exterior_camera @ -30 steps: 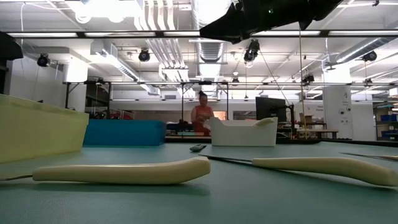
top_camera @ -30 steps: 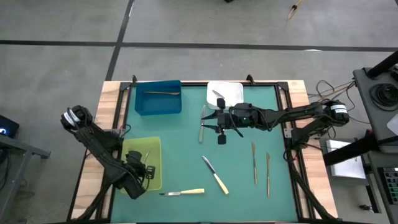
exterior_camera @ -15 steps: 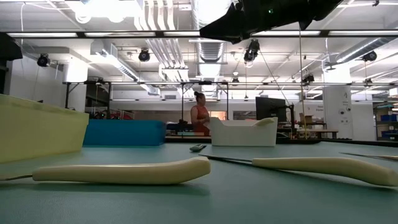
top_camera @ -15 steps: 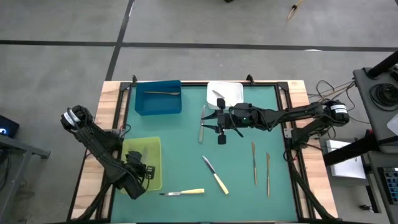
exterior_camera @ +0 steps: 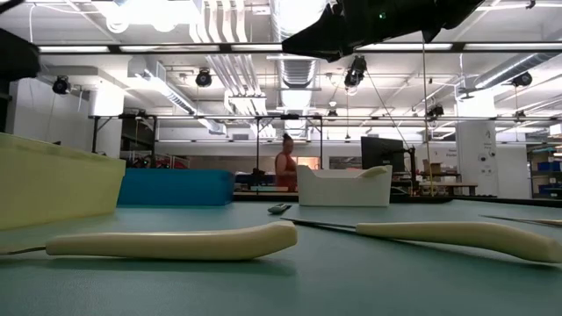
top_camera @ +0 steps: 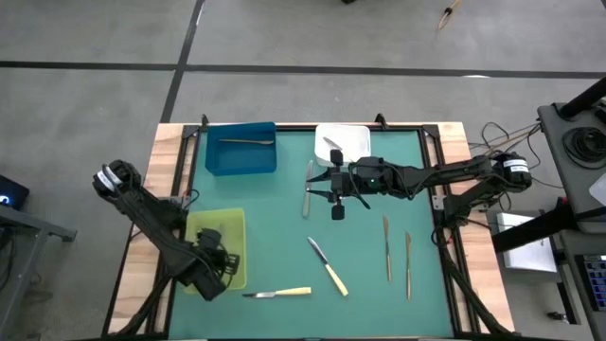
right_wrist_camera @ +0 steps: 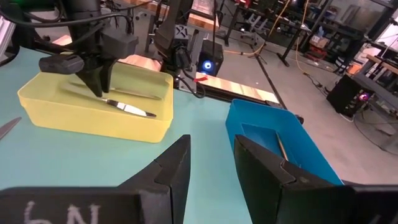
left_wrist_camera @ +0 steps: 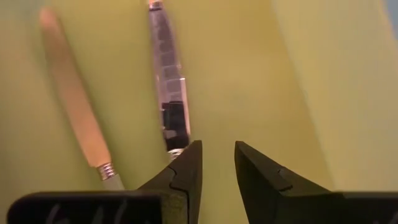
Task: Sort silverware by color (type)
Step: Put the bottom green knife into the green bin
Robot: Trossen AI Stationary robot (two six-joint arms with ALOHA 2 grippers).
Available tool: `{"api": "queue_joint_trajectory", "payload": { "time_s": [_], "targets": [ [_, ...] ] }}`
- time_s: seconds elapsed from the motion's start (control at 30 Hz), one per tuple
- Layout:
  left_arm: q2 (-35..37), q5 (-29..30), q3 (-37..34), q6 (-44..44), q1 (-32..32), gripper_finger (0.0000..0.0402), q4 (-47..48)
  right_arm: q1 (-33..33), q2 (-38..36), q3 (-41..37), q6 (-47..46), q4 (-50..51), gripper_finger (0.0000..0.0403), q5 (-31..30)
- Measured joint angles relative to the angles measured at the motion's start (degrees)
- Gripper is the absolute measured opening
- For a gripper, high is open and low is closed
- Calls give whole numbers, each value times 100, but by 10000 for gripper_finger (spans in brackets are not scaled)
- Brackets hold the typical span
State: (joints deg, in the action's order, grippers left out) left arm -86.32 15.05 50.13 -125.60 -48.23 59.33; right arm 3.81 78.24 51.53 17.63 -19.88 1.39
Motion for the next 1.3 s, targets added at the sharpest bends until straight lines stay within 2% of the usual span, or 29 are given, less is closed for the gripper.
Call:
{"api": "queue_joint_trajectory", "payload": {
  "time_s": [0.23, 0.53, 0.7, 0.9, 1.03, 1.3],
  "targets": [
    [2, -8, 341, 1408, 606, 75, -65, 0, 2, -2, 54, -2, 114, 0],
    [34, -355, 767, 3786, 1206, 75, -67, 0, 2, -2, 190, -2, 114, -1],
    [100, -904, 955, 5717, 1255, 75, 1, 0, 2, 0, 212, 0, 114, 0],
    [157, -894, 881, 7941, 1271, 75, 228, -2, 2, -2, 212, 2, 114, 0],
    [160, -811, 490, 8465, 1403, 75, 332, -2, 2, -1, 212, 2, 114, 0],
    [168, -658, -148, 8613, 1694, 75, 169, -2, 2, -2, 258, 4, 114, 0]
  ]
}}
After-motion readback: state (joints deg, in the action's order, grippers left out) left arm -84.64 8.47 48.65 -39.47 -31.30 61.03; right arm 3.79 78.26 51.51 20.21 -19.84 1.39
